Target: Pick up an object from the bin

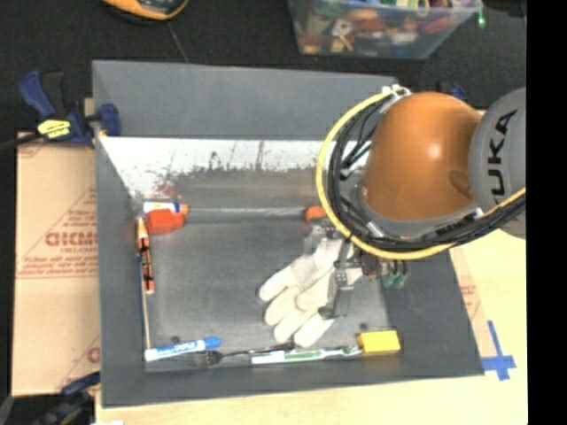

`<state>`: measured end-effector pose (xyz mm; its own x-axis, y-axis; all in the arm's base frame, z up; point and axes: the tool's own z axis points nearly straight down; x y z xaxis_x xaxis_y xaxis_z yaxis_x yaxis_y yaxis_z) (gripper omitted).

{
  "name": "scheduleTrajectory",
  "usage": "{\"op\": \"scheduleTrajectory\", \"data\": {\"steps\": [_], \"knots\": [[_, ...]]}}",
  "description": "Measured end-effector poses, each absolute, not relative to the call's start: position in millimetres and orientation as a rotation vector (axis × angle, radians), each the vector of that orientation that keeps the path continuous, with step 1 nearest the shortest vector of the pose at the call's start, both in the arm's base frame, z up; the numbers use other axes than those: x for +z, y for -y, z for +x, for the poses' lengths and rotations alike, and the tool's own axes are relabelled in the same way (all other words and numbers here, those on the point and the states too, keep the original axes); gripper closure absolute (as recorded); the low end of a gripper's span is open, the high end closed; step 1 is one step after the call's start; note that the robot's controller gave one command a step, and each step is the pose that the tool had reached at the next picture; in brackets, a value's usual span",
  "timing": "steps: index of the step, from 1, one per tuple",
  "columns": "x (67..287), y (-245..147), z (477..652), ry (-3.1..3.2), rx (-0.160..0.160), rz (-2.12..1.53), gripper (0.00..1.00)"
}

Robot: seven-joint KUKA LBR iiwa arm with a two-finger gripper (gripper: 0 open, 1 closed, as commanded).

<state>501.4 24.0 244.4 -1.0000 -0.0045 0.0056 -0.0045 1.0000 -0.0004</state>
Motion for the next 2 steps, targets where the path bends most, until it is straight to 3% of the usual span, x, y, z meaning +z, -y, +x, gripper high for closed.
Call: {"op": "scheduleTrajectory", "data": {"steps": [1, 2], "knots": [[249, -24, 502.9, 3.145, -0.001, 0.006, 0.00], [124, 19, 531.1, 3.139, 0.003, 0.247, 0.00]]}}
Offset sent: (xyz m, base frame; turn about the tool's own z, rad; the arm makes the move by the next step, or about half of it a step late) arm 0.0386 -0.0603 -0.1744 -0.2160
